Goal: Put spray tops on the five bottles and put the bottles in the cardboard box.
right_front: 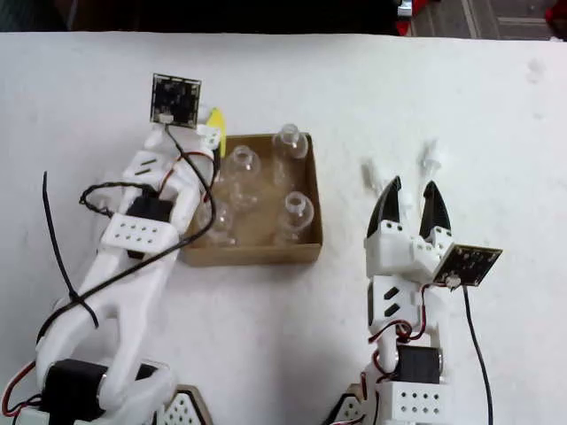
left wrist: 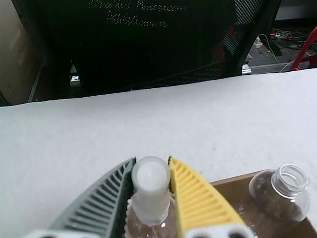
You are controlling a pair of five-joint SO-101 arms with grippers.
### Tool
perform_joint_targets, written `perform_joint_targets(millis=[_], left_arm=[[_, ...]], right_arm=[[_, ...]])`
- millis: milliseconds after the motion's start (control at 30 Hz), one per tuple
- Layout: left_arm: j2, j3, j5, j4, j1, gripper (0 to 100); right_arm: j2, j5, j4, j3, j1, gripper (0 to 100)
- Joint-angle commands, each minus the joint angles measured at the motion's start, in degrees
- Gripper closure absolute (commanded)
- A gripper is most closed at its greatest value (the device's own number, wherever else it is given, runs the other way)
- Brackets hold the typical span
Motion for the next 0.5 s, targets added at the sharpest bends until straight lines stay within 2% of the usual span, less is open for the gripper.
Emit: perform_joint_targets(millis=[0, 467], left_arm=[[-0.13, -1.93, -0.53, -1.32, -0.13, 98], [8.48, -5.01, -0.53, -1.23, -0.22, 98]], right_arm=[[-0.04, 0.88, 0.40, 0.53, -0.40, 82.2], [-0.04, 0.97, 0.40, 0.53, -0.40, 82.2]])
